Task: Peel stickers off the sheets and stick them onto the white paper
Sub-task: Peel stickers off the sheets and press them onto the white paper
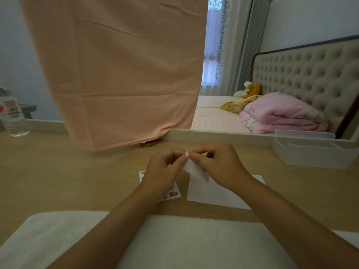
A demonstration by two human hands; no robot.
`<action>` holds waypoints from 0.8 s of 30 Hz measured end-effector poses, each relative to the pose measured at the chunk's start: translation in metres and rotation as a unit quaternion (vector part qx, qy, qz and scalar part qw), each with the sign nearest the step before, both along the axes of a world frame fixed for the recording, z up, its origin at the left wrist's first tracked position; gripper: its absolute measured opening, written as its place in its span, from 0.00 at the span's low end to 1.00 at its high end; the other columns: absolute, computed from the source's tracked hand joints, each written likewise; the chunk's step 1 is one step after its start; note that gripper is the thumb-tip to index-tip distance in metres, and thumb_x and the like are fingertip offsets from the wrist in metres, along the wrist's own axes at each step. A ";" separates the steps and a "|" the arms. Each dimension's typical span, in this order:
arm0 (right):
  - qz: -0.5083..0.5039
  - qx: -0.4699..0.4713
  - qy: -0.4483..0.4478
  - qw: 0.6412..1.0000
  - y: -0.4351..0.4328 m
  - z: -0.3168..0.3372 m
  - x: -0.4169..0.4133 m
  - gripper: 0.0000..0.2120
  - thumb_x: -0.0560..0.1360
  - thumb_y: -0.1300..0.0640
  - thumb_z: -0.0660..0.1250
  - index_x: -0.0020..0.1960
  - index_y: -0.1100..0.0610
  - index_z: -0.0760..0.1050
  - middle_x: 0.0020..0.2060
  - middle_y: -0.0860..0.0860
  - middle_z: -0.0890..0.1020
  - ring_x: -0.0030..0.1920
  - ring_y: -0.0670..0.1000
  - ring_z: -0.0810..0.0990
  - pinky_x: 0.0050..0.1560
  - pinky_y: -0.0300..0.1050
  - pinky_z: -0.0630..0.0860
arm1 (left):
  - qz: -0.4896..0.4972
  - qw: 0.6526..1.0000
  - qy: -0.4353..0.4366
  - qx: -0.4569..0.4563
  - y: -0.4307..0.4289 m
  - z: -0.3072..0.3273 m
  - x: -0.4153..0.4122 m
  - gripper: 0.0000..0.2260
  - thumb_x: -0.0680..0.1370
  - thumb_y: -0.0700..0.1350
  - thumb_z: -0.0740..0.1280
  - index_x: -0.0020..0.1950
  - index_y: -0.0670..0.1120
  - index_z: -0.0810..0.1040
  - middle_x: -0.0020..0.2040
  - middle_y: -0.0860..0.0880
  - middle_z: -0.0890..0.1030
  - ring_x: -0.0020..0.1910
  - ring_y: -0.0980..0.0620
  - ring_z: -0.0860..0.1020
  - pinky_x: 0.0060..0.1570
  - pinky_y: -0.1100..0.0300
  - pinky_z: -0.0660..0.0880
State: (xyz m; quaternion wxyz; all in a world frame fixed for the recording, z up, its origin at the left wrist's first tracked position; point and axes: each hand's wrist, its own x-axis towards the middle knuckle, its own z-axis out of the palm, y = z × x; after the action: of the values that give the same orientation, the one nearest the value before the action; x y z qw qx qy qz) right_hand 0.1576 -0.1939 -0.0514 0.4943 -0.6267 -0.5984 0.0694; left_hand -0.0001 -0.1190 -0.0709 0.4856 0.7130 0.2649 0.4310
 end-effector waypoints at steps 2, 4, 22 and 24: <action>0.012 -0.016 0.032 0.999 -0.001 0.003 -0.001 0.05 0.76 0.53 0.73 0.47 0.45 0.87 0.42 0.41 0.86 0.34 0.47 0.80 0.40 0.48 0.81 | 0.002 1.000 0.009 0.020 0.000 0.001 -0.002 0.06 0.80 0.44 0.68 0.48 0.52 0.85 0.47 0.56 0.85 0.49 0.55 0.82 0.54 0.53 0.80; 0.027 -0.028 0.054 0.998 -0.003 0.006 -0.002 0.06 0.77 0.55 0.72 0.47 0.48 0.87 0.42 0.42 0.86 0.32 0.44 0.80 0.38 0.45 0.81 | 0.005 0.999 0.022 0.042 0.000 0.002 -0.004 0.06 0.80 0.44 0.68 0.49 0.53 0.85 0.46 0.59 0.84 0.47 0.59 0.81 0.50 0.61 0.78; -0.023 0.005 -0.020 1.000 -0.004 0.008 -0.009 0.04 0.74 0.53 0.75 0.49 0.47 0.87 0.40 0.39 0.85 0.37 0.38 0.79 0.38 0.33 0.72 | -0.002 1.000 -0.010 0.000 -0.003 0.006 -0.004 0.07 0.80 0.45 0.68 0.47 0.49 0.85 0.42 0.51 0.85 0.44 0.50 0.83 0.42 0.59 0.79; 0.000 -0.024 0.057 0.998 -0.005 0.012 -0.010 0.04 0.74 0.55 0.75 0.47 0.47 0.87 0.38 0.39 0.85 0.35 0.36 0.79 0.37 0.32 0.73 | 0.012 0.999 0.007 0.050 -0.001 0.005 -0.005 0.06 0.80 0.44 0.68 0.47 0.49 0.84 0.42 0.53 0.84 0.44 0.54 0.82 0.43 0.62 0.78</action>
State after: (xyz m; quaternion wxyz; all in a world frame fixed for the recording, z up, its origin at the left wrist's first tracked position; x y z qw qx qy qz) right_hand 0.1479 -0.1993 -0.0392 0.5125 -0.6333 -0.5675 0.1188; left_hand -0.0050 -0.1201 -0.0658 0.4417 0.7364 0.2551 0.4445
